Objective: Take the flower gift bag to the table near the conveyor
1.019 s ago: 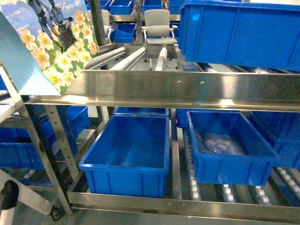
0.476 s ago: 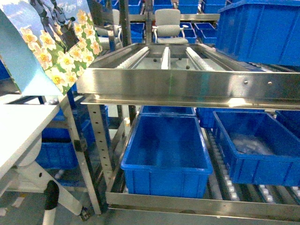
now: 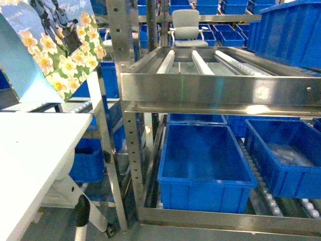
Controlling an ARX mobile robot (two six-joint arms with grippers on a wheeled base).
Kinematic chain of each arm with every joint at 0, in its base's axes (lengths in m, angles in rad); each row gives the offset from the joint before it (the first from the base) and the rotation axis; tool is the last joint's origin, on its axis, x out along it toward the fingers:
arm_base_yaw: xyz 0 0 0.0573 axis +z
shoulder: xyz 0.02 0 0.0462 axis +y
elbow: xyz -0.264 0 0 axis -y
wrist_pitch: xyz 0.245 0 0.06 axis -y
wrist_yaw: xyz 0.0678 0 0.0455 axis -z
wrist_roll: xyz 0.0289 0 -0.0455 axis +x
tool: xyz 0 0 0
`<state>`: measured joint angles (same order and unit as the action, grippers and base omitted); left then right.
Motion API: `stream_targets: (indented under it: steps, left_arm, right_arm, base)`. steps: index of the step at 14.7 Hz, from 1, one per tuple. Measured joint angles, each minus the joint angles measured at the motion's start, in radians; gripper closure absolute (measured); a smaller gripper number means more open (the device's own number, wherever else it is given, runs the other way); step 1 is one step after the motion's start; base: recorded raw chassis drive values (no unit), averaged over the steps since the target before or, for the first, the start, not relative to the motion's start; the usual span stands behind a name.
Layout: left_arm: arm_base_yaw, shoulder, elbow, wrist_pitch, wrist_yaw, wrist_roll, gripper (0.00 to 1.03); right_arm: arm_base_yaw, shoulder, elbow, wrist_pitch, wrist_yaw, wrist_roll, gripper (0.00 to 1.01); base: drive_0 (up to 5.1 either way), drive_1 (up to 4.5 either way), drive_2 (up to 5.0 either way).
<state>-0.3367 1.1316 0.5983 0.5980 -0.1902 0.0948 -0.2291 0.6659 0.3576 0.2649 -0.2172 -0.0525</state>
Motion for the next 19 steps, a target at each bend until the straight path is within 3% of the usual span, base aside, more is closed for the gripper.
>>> stream_targets:
  steps: [19]
  left_arm:
    - [0.000,0.000,0.000,-0.002,0.000,0.000,1.01]
  right_arm:
    - [0.000,0.000,0.000,-0.004,0.000,0.000,0.98]
  base:
    - [-4.9,2.44,2.4]
